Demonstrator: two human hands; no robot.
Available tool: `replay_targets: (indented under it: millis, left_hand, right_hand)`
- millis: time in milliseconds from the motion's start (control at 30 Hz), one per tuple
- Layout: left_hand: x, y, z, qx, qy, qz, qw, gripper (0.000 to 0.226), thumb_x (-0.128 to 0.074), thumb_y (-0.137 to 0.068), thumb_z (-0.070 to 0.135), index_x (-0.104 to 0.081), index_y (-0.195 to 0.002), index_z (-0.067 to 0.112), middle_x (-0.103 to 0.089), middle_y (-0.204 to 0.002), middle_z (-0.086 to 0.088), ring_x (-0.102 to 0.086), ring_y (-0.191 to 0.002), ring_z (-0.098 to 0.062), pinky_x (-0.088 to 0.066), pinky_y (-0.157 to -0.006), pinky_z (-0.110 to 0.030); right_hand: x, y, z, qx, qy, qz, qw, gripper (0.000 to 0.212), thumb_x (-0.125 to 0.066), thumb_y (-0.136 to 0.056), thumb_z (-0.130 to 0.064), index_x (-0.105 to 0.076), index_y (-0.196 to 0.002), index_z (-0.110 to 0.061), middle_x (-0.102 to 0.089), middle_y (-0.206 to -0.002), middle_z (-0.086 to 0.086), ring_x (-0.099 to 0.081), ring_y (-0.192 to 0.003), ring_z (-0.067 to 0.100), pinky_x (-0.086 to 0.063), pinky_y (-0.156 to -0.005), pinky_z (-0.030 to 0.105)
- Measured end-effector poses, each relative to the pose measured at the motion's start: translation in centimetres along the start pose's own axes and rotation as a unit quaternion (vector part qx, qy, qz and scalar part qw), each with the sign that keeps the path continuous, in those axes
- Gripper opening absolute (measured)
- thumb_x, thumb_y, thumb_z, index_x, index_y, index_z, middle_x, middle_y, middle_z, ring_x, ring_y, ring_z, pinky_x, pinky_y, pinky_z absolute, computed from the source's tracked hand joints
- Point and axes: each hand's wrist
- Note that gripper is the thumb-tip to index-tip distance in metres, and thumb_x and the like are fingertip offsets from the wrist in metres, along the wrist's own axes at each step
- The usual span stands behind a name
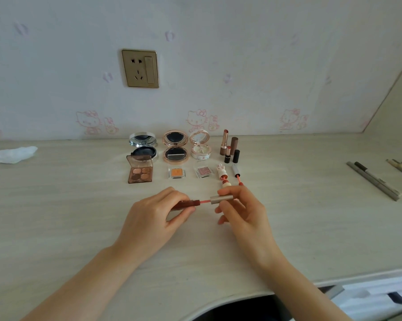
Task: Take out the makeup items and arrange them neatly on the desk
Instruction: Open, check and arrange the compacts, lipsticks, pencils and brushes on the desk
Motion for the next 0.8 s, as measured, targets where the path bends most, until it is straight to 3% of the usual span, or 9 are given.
replay_targets:
  millis: [167,300,467,667,800]
  left_hand:
    - [-0.4,0.2,0.6,-0.011,0.068,-0.022,0.997,0.032,-0.048,-0.085,0.019,-0.062,-0.115,0.022,-0.051,-0.095,0.02,-0.054,-0.073,-0.001,-0.046,-0.065,-0.016]
    - [-1.1,0.0,1.8,-0.008,0.113,-0.039,0.993,0.042,-0.06,-0.083,0.006,-0.058,-0.121,0.025,-0.057,-0.098,0.018,-0.059,-0.086,0.002,-0.046,-0.078,-0.01]
    - [-2.0,-1.3,4.5,0.018,0.142,-0.11,0.984,0.032,-0.064,-0.088,0.018,-0.048,-0.106,0.039,-0.062,-0.094,0.019,-0.062,-0.088,0.001,-0.051,-0.079,-0.025]
    - [-4.6,-3.8,7.9,-0.067,0.105,-0.111,0.986,0.027,-0.058,-0.091,0.026,-0.054,-0.117,0.027,-0.057,-0.1,0.009,-0.055,-0.092,-0.006,-0.05,-0.075,-0.032]
    - [-6.2,-4.8,9.4,-0.098,0.079,-0.101,0.987,0.03,-0.055,-0.091,0.031,-0.058,-0.119,0.019,-0.057,-0.095,0.007,-0.049,-0.095,-0.009,-0.048,-0.078,-0.031]
  right_hand:
    - [1.0,0.0,-0.8,0.004,-0.035,0.032,0.999,0.017,-0.049,-0.096,-0.001,-0.061,-0.102,-0.009,-0.065,-0.086,0.008,-0.063,-0.076,0.017,-0.053,-0.065,0.03]
    - [3.2,-0.3,-2.3,0.016,0.005,0.045,0.999,0.018,-0.05,-0.094,-0.001,-0.062,-0.101,-0.012,-0.066,-0.081,0.007,-0.064,-0.07,0.015,-0.05,-0.058,0.023]
    - [6.7,-2.2,-3.0,-0.015,0.029,0.069,0.997,0.019,-0.052,-0.092,-0.003,-0.064,-0.101,-0.015,-0.068,-0.078,0.002,-0.065,-0.077,0.016,-0.054,-0.066,0.03]
    - [10.2,-5.0,-3.9,-0.103,0.015,0.074,0.992,0.019,-0.049,-0.094,-0.005,-0.064,-0.105,-0.01,-0.067,-0.086,0.01,-0.069,-0.085,0.022,-0.058,-0.074,0.036]
    - [11.4,-6.8,-4.1,-0.138,0.021,0.062,0.988,0.019,-0.049,-0.094,-0.006,-0.064,-0.106,-0.007,-0.061,-0.083,0.011,-0.068,-0.077,0.023,-0.058,-0.075,0.036]
Point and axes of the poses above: each hand's wrist, its own y-axis away from the middle knuckle, its own x-axis out of the back of the hand, z = x × y
